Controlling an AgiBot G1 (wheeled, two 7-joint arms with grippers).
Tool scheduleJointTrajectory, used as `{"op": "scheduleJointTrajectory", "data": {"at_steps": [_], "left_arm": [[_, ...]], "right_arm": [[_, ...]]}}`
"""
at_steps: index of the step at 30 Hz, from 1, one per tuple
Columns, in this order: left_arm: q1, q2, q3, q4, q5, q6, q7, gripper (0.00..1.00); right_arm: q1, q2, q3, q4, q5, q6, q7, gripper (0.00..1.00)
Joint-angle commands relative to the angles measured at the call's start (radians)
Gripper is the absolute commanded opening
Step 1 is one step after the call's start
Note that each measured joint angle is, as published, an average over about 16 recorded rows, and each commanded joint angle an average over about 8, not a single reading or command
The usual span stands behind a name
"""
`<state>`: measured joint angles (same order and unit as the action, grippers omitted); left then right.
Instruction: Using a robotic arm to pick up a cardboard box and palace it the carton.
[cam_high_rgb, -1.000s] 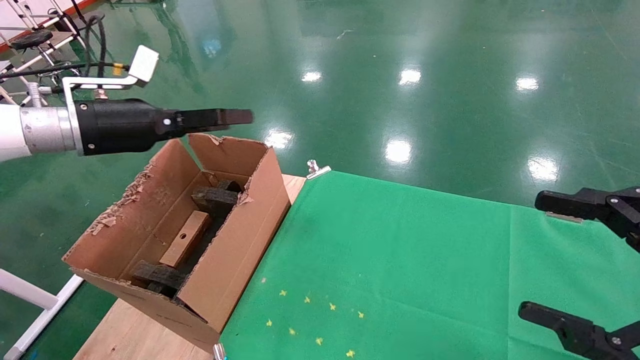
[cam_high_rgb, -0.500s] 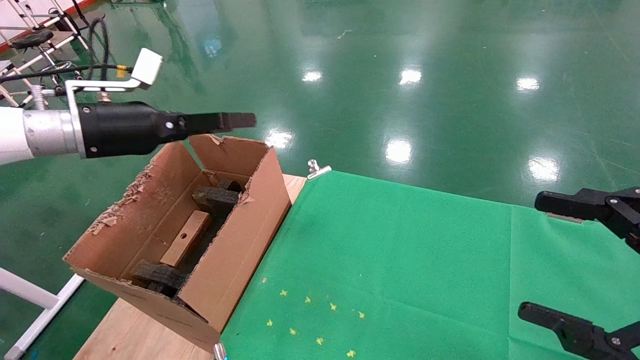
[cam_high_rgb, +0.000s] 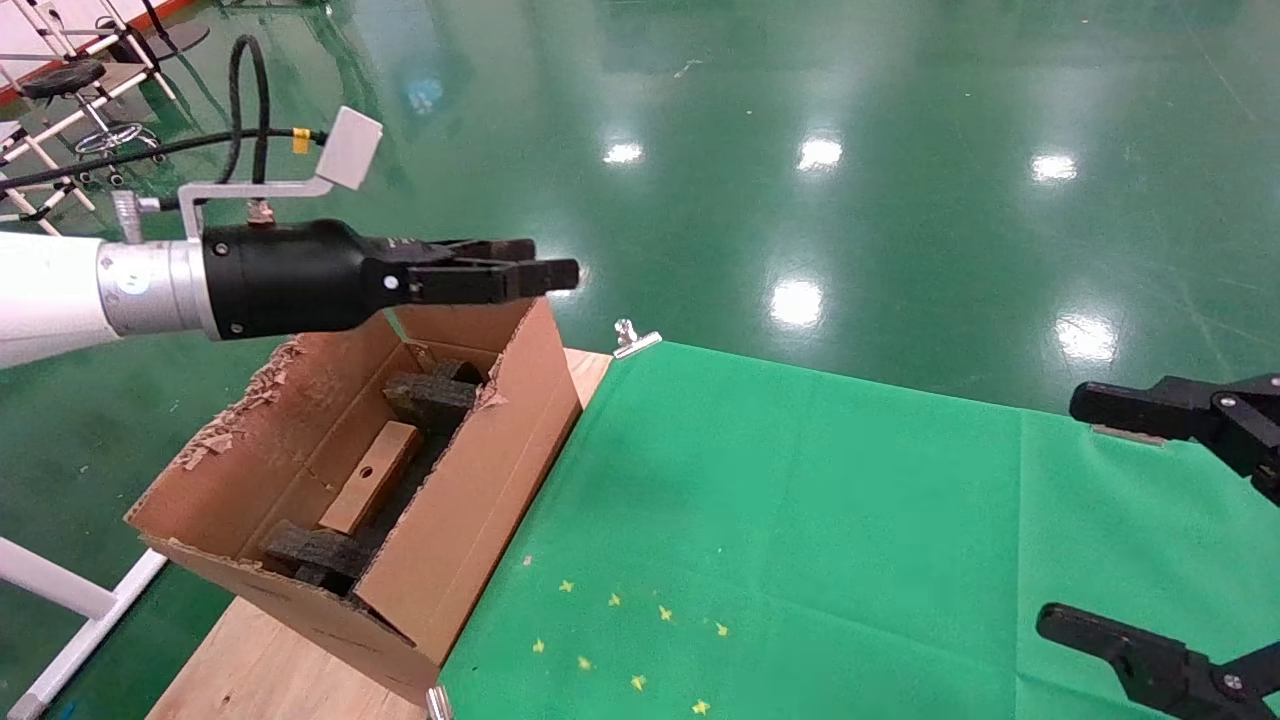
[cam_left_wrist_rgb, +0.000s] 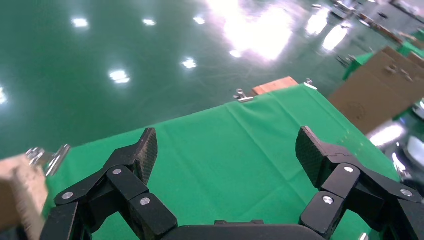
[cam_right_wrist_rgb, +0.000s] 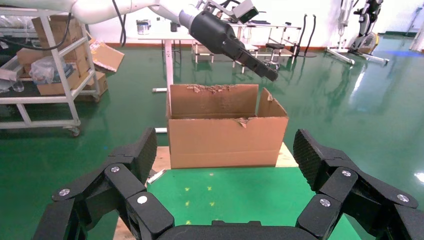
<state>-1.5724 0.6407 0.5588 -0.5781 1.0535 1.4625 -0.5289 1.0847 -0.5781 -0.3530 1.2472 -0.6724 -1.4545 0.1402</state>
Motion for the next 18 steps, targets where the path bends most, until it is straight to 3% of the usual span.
{"op": "scheduleJointTrajectory", "data": {"at_steps": [1, 18], "left_arm": [[0.024, -0.001, -0.013, -0.033, -0.015, 0.002, 0.016, 1.00], [0.223, -0.013, -0.125, -0.316, -0.145, 0.015, 0.153, 1.00]], "right_arm": [[0.000, 0.000, 0.000, 0.000, 0.000, 0.000, 0.000, 1.00], [0.000, 0.000, 0.000, 0.000, 0.000, 0.000, 0.000, 1.00]]}}
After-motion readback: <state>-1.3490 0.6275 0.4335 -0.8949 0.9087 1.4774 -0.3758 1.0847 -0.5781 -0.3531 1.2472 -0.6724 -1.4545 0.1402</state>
